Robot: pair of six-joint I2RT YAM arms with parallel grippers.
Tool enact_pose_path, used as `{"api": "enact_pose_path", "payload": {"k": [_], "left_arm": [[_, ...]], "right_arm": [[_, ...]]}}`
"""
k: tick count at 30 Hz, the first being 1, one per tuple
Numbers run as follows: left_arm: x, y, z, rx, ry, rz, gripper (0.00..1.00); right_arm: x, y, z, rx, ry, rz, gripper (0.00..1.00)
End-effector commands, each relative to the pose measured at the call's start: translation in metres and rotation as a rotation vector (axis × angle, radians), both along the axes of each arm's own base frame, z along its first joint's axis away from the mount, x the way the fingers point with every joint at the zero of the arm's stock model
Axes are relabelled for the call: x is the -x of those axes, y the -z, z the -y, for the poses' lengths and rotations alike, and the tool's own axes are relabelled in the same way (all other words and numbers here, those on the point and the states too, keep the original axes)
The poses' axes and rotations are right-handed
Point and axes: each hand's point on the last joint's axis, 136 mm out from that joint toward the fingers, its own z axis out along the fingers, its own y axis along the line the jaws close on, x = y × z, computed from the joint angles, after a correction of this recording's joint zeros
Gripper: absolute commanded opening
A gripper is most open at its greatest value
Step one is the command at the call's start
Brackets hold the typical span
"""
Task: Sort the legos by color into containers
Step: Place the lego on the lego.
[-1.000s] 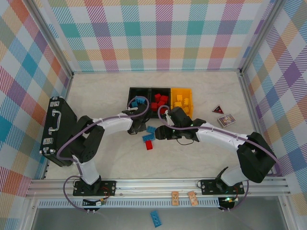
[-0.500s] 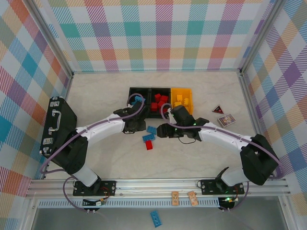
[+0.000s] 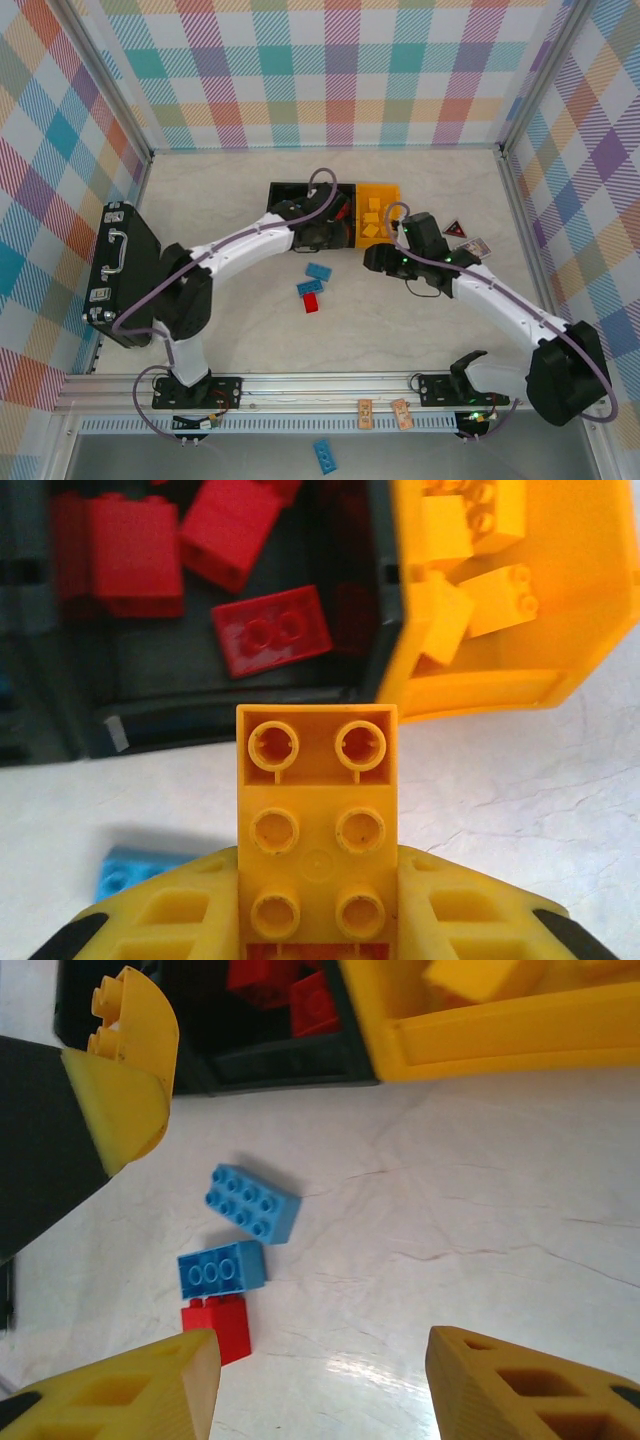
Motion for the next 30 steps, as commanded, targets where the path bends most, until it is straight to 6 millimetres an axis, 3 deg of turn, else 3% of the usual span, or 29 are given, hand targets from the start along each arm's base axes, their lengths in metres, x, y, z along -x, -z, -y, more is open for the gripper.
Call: {"api": "enact_pose_path", "payload": {"k": [1, 6, 19, 24, 30], "left_arm": [[-0.004, -0.003, 0.023, 0.008, 0.049, -0.014, 0.28], [-0.021, 0.001, 0.056, 0.042, 0.069, -0.019, 0.28], [-0.067, 0.026, 0.121, 0.107, 0.067, -0.049, 0.28], [-0.081, 0.033, 0.128, 0.100, 0.044, -0.038, 0.31], [-0.082, 0.027, 0.127, 0.105, 0.034, -0.032, 0.50]], "right_arm": [[0.006, 0.008, 0.028, 0.023, 0.093, -0.045, 0.57], [0.009, 0.013, 0.049, 0.018, 0.162, -0.062, 0.57], [0.016, 0.022, 0.063, 0.014, 0.201, -0.080, 0.58], [0.018, 0.021, 0.067, 0.013, 0.207, -0.073, 0.58], [0.020, 0.025, 0.067, 0.003, 0.204, -0.076, 0.58]]}}
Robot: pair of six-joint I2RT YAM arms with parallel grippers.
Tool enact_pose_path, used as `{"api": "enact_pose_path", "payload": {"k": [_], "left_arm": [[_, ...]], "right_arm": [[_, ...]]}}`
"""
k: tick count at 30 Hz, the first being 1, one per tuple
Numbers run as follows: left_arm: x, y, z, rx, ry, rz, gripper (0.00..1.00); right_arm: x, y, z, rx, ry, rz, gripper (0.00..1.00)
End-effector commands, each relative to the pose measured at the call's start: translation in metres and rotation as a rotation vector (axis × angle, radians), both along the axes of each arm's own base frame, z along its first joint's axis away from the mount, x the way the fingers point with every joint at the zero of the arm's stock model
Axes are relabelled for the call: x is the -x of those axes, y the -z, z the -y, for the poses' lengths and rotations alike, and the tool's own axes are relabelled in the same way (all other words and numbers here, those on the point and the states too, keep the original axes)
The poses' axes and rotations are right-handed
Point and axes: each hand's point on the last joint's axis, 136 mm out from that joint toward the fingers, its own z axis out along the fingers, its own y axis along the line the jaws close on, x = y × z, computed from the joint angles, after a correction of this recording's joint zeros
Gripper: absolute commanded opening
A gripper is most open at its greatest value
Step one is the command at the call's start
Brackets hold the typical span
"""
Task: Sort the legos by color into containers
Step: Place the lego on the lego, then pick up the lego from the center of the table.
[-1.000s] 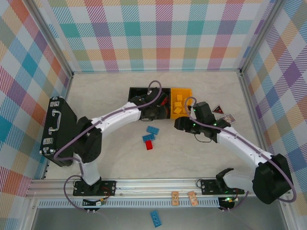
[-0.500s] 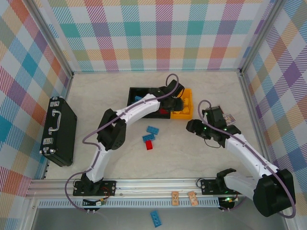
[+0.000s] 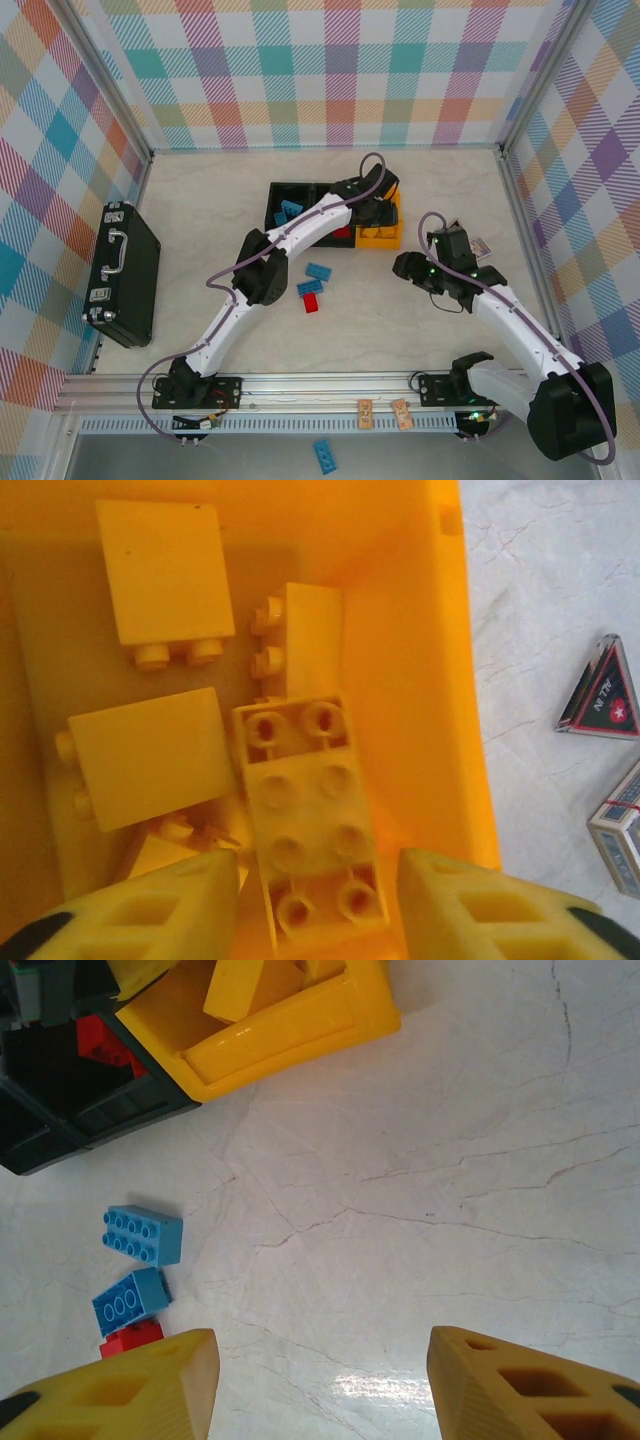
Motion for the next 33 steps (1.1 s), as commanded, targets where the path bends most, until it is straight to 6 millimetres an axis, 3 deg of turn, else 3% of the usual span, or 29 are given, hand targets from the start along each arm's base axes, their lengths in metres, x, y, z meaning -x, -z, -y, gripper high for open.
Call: {"api": "enact_pose_path", "payload": {"k": [1, 8, 15, 23, 28, 33], "left_arm": [[0.005, -0.019, 0.003, 0.009, 0.001, 0.014, 0.52], [0.022, -0.060, -0.004, 0.042, 0.026, 0.070, 0.55], [0.056, -0.082, -0.043, 0.056, 0.027, 0.101, 0.56], [0.112, -0.060, -0.108, -0.042, 0.031, 0.043, 0.57], [0.143, -0.041, -0.156, -0.110, -0.024, 0.020, 0.61], [0.157, -0.024, -0.181, -0.159, -0.051, 0.009, 0.65]], "right_arm": [[0.005, 0.003, 0.000, -0.019, -0.002, -0.013, 0.58], [0.001, -0.003, -0.004, -0.031, -0.020, 0.008, 0.58], [0.000, -0.013, -0.017, -0.053, -0.094, 0.029, 0.58], [0.007, -0.026, -0.058, -0.084, -0.265, 0.071, 0.58], [0.013, -0.019, -0.085, -0.051, -0.349, 0.068, 0.58], [0.009, -0.012, -0.103, -0.064, -0.381, 0.048, 0.58]]}}
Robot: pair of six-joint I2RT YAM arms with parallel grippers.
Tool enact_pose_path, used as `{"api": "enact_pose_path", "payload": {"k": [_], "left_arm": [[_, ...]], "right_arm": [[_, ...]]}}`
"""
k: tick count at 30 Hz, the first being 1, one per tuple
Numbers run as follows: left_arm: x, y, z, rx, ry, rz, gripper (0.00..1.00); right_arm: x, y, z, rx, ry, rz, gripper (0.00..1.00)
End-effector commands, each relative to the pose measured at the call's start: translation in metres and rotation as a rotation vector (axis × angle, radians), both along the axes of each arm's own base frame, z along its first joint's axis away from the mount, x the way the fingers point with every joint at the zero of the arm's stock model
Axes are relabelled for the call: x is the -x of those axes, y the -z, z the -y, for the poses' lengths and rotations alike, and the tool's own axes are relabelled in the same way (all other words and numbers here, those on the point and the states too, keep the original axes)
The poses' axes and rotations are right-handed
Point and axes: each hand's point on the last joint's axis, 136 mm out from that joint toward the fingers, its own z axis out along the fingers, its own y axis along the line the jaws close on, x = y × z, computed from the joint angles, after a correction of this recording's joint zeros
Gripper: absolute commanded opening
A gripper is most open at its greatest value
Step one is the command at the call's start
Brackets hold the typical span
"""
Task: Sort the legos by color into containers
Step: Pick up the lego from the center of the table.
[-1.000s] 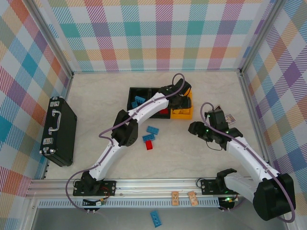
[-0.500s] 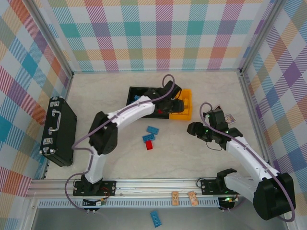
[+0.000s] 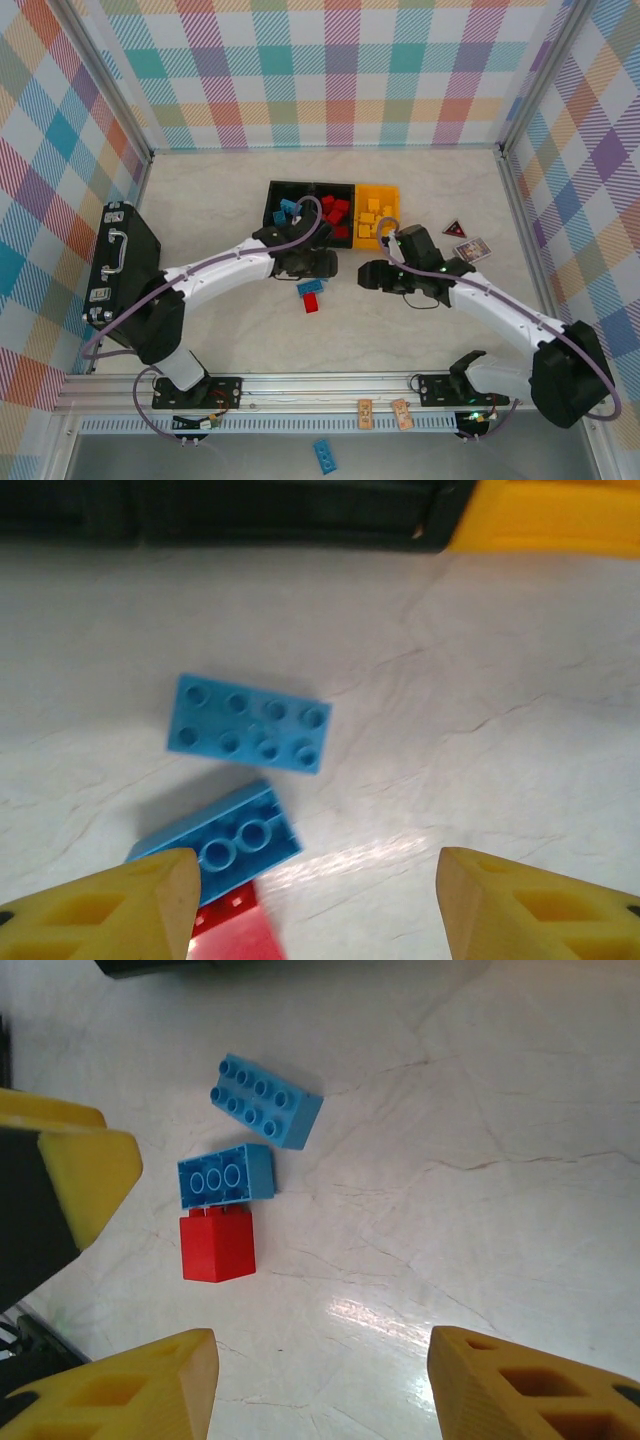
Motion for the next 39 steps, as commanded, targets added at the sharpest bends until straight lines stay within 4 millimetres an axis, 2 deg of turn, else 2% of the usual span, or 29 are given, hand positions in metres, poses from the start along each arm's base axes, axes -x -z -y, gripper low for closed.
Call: {"api": "enact_pose_path", "payload": {"k": [1, 8, 14, 22, 26, 31, 35, 39], "left_arm": [[0.001, -0.001, -0.009, -0.022, -0.021, 0.036, 0.69], [-0.013, 0.024, -0.011, -0.195, 0.090, 0.045, 0.87], [-0.022, 0.047, -0.004, -0.245, 0.172, 0.006, 0.89], [-0.037, 0.071, -0.002, -0.264, 0.179, -0.043, 0.89], [-0.041, 0.082, -0.003, -0.285, 0.175, -0.066, 0.86], [-0.042, 0.088, -0.003, -0.286, 0.173, -0.086, 0.75], [-0.039, 0.086, -0.001, -0.271, 0.178, -0.098, 0.66], [-0.037, 0.072, -0.003, -0.255, 0.171, -0.089, 0.56]], "right_arm": [[-0.014, -0.013, -0.013, -0.030, -0.019, 0.049, 0.58], [-0.014, -0.011, -0.014, -0.017, -0.028, 0.051, 0.59], [-0.007, -0.005, -0.009, -0.009, -0.030, 0.049, 0.59], [-0.006, 0.000, -0.005, 0.014, -0.027, 0.046, 0.59], [-0.008, 0.001, -0.006, 0.018, -0.028, 0.045, 0.59], [-0.009, 0.002, -0.006, 0.022, -0.024, 0.046, 0.59], [-0.010, 0.002, -0.005, 0.028, -0.024, 0.049, 0.59], [-0.011, 0.001, -0.007, 0.021, -0.028, 0.054, 0.59]]}}
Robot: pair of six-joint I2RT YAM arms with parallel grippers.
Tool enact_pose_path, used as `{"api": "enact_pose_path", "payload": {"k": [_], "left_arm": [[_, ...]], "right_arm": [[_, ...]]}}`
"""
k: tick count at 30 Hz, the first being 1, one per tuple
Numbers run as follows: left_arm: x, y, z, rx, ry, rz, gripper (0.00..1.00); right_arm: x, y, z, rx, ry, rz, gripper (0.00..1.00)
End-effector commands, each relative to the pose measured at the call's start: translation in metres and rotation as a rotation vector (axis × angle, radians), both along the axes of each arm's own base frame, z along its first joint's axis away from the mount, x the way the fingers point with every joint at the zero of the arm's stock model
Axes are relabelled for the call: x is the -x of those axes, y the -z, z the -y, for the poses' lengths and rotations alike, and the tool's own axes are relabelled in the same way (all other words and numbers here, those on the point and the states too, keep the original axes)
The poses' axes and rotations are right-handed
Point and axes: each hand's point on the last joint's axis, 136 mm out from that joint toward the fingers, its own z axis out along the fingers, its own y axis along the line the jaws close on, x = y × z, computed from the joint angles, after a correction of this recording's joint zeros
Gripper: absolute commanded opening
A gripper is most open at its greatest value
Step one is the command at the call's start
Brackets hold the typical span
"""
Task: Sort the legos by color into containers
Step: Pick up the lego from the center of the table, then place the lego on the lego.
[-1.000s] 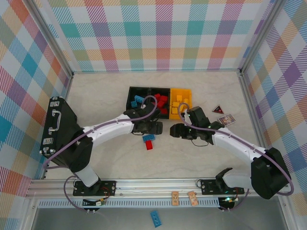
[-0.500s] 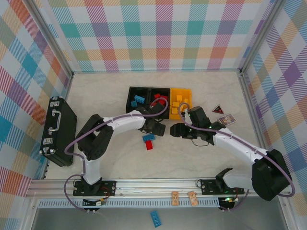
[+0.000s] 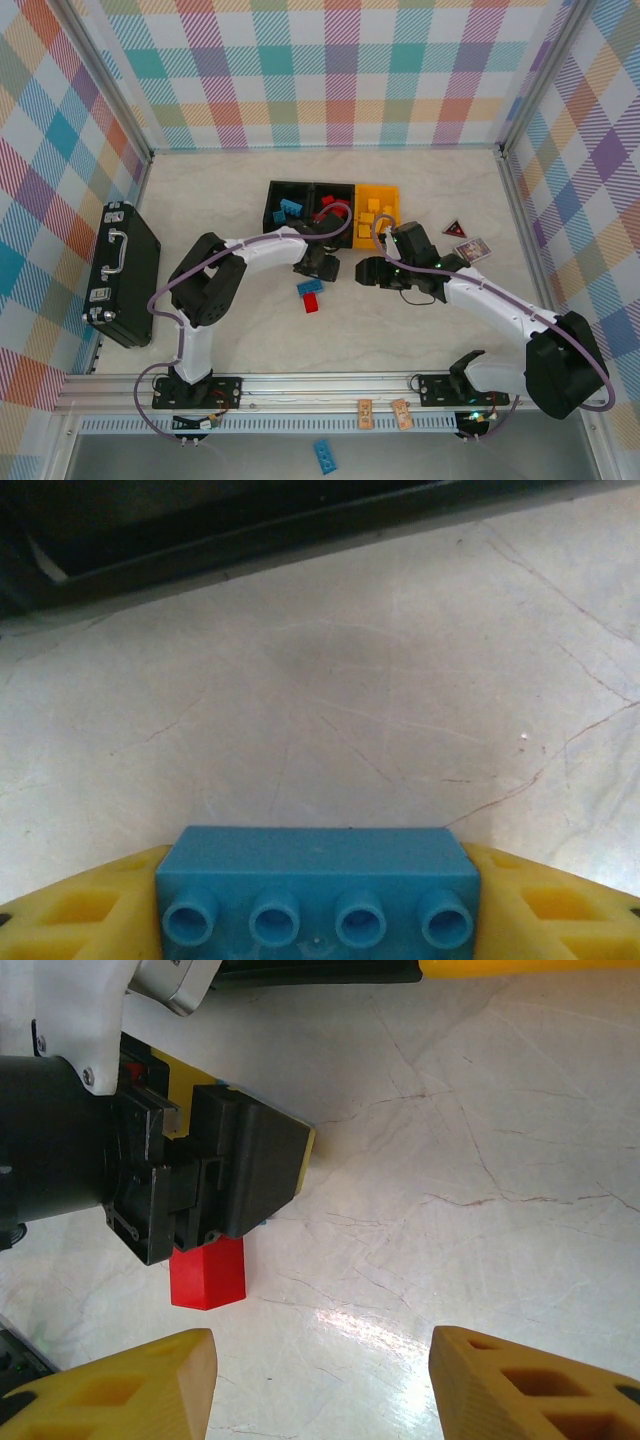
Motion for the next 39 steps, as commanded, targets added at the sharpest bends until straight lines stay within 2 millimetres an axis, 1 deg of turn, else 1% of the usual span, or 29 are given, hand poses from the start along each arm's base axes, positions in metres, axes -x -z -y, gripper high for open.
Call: {"api": "enact_pose_path", "payload": {"k": [1, 5, 8, 11, 15, 20, 22, 25, 33, 39], "left_arm": [[0.003, -0.022, -0.003, 0.022, -0.007, -0.002, 0.56], [0.003, -0.043, -0.011, 0.048, -0.040, 0.033, 0.54], [0.002, -0.059, -0.019, 0.060, -0.064, 0.063, 0.53], [-0.002, -0.075, -0.031, 0.062, -0.095, 0.094, 0.53], [-0.015, -0.093, -0.052, 0.052, -0.161, 0.132, 0.53], [-0.042, -0.109, -0.072, 0.063, -0.232, 0.166, 0.53], [-0.057, -0.115, -0.076, 0.072, -0.256, 0.180, 0.53], [-0.080, -0.120, -0.084, 0.061, -0.290, 0.195, 0.54], [-0.136, -0.118, -0.092, 0.030, -0.340, 0.214, 0.54], [-0.171, -0.115, -0.089, 0.033, -0.350, 0.234, 0.54]], "right_arm": [[-0.001, -0.001, -0.003, -0.001, -0.022, 0.020, 0.59], [-0.002, -0.004, -0.007, -0.015, -0.031, 0.023, 0.58], [-0.004, -0.012, -0.013, -0.047, -0.046, 0.033, 0.59], [-0.009, -0.021, -0.021, -0.073, -0.065, 0.047, 0.59], [-0.016, -0.030, -0.027, -0.085, -0.078, 0.067, 0.59], [-0.025, -0.035, -0.033, -0.094, -0.074, 0.074, 0.58], [-0.026, -0.036, -0.036, -0.109, -0.074, 0.071, 0.58], [-0.029, -0.035, -0.037, -0.115, -0.065, 0.064, 0.58], [-0.032, -0.032, -0.039, -0.109, -0.065, 0.054, 0.58], [-0.033, -0.029, -0.040, -0.108, -0.061, 0.046, 0.58]]}}
